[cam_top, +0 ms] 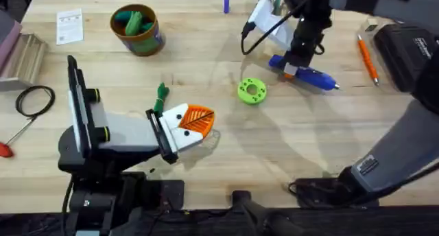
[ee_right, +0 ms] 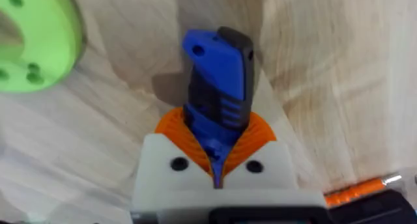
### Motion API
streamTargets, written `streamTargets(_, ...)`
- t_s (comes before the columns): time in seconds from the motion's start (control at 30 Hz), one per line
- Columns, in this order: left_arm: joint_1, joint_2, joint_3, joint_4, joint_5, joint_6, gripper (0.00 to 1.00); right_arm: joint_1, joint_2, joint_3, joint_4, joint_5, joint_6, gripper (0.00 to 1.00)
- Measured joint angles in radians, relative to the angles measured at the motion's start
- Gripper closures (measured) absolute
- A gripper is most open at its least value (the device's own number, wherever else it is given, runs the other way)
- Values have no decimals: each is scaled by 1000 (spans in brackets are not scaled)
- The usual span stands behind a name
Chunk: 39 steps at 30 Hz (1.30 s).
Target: Pick up the gripper from the table and insert it into the empty holder that is missing its gripper. Then pick up a screw, insert it into the mounting hole, and use the screwdriver to tighten it. Finally, clean up the table by picking up the vegetable and placing it into the bucket.
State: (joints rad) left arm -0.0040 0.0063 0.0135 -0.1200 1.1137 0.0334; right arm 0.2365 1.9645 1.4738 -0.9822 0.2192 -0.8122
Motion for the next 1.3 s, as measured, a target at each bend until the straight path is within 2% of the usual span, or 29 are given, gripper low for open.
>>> streamTargets(0.1,0,0,0,0,0,0,985,1,15,0,9,-2,6,977)
streamTargets(0.13,0,0,0,0,0,0,985,1,14,0,9,-3,16,913)
streamTargets(0.3,0,0,0,0,0,0,985,1,9,0,9,2,70,193)
streamTargets(0.33,0,0,0,0,0,0,985,1,8,0,11,1,94,68)
streamTargets(0.37,0,0,0,0,0,0,985,4,5,0,11,0,125,24)
streamTargets(0.4,0,0,0,0,0,0,978,6,0,0,10,-6,153,14)
streamTargets(0.43,0,0,0,0,0,5,893,8,-10,0,9,-14,179,14)
streamTargets(0.5,0,0,0,0,0,3,595,18,-46,0,10,-32,220,11)
streamTargets(0.6,0,0,0,0,0,3,96,44,-142,3,9,-49,274,11)
streamTargets(0.63,0,0,0,0,0,2,45,51,-172,8,8,-54,291,11)
streamTargets(0.7,0,0,0,0,0,3,17,67,-237,26,8,-63,334,9)
streamTargets(0.97,0,0,0,5,-17,3,16,81,-445,78,1,-82,613,10)
streamTargets(1.13,0,0,9,2,-116,-31,14,81,-550,78,-65,-86,764,10)
streamTargets(1.23,0,1,84,-121,-205,-42,15,81,-614,78,-108,-86,839,9)
streamTargets(1.3,0,16,174,-225,-276,-38,15,81,-655,78,-137,-87,878,10)
